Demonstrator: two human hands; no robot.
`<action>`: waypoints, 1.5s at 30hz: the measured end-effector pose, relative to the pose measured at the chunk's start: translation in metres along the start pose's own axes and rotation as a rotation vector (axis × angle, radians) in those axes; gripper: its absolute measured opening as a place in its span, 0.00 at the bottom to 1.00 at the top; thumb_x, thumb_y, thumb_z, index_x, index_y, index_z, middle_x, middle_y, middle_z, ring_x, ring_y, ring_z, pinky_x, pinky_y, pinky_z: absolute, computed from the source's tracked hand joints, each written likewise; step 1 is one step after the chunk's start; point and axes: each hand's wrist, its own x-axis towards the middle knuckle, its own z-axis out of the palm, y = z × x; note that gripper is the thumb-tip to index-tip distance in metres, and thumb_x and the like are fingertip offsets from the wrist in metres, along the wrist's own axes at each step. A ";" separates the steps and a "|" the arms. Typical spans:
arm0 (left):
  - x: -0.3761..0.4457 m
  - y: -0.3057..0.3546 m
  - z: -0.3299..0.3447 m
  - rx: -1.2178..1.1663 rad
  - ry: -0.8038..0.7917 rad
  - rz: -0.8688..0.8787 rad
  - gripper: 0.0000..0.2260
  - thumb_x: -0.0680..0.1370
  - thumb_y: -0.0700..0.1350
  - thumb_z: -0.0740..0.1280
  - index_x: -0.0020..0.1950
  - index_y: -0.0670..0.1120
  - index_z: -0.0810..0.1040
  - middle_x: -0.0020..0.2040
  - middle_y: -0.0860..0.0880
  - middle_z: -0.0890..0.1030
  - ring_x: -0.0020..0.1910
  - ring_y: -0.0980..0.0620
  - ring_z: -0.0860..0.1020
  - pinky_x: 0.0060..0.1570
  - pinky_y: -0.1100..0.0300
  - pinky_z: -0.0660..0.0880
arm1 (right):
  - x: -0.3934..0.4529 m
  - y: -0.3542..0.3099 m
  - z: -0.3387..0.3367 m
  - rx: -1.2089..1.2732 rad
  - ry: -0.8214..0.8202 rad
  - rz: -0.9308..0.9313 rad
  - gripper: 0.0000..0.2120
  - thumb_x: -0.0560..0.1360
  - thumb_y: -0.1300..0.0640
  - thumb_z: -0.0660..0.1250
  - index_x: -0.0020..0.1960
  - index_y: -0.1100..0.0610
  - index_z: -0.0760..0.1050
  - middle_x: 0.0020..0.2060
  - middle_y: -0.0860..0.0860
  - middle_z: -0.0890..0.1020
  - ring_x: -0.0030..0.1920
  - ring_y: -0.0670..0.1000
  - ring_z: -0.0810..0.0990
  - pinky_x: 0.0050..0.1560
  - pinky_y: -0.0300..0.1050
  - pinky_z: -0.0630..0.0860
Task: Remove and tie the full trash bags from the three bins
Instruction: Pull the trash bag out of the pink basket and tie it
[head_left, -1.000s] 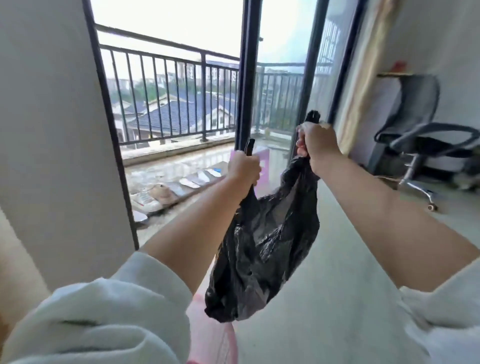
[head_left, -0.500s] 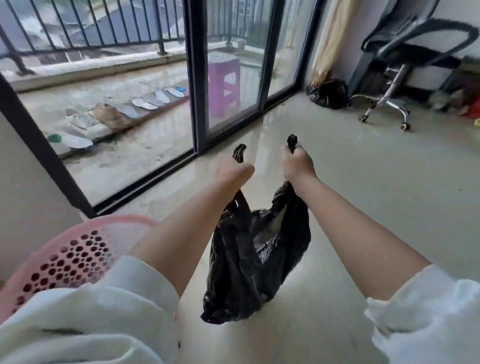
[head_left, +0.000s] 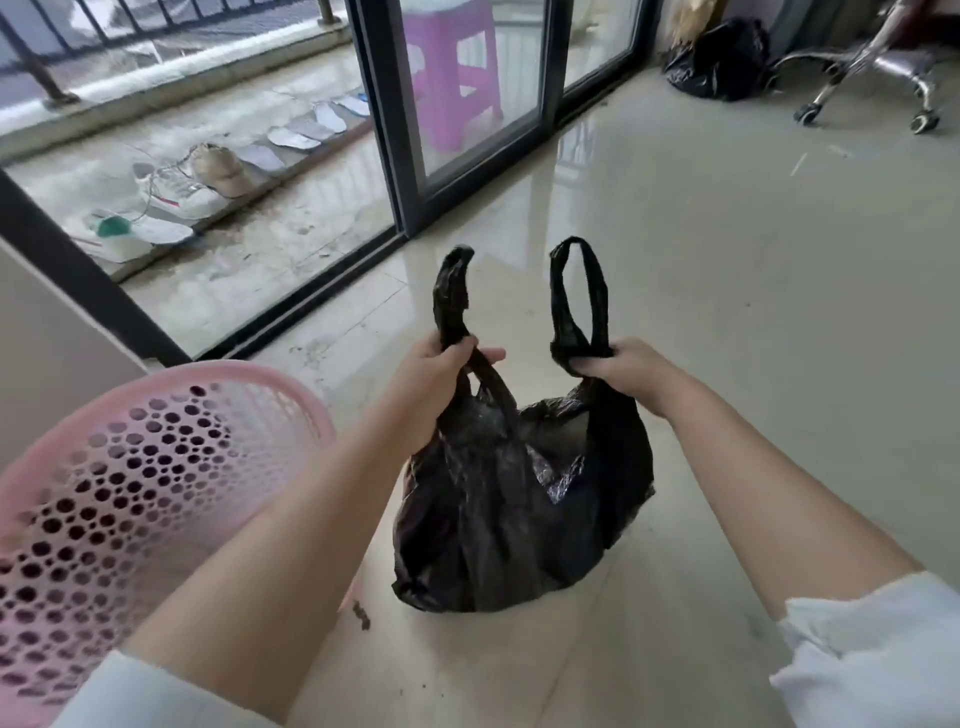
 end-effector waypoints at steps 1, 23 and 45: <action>-0.001 -0.001 0.003 -0.128 0.006 -0.014 0.10 0.82 0.41 0.55 0.41 0.47 0.69 0.30 0.53 0.82 0.33 0.53 0.76 0.35 0.59 0.73 | 0.001 0.004 0.006 0.108 0.050 -0.043 0.07 0.77 0.59 0.62 0.51 0.60 0.77 0.39 0.52 0.78 0.45 0.52 0.73 0.42 0.40 0.69; 0.001 -0.058 -0.021 -0.591 -0.001 -0.097 0.13 0.83 0.44 0.50 0.42 0.47 0.68 0.17 0.52 0.70 0.15 0.54 0.72 0.32 0.61 0.76 | -0.019 0.023 0.049 0.505 0.010 -0.102 0.13 0.81 0.60 0.51 0.46 0.52 0.73 0.22 0.47 0.79 0.29 0.47 0.81 0.44 0.45 0.77; 0.018 -0.085 -0.015 -0.147 -0.056 -0.280 0.12 0.81 0.36 0.53 0.38 0.45 0.65 0.19 0.52 0.63 0.12 0.59 0.61 0.26 0.66 0.71 | -0.015 0.031 0.071 -0.049 -0.021 -0.164 0.08 0.73 0.61 0.56 0.36 0.53 0.63 0.30 0.49 0.64 0.32 0.47 0.62 0.36 0.40 0.60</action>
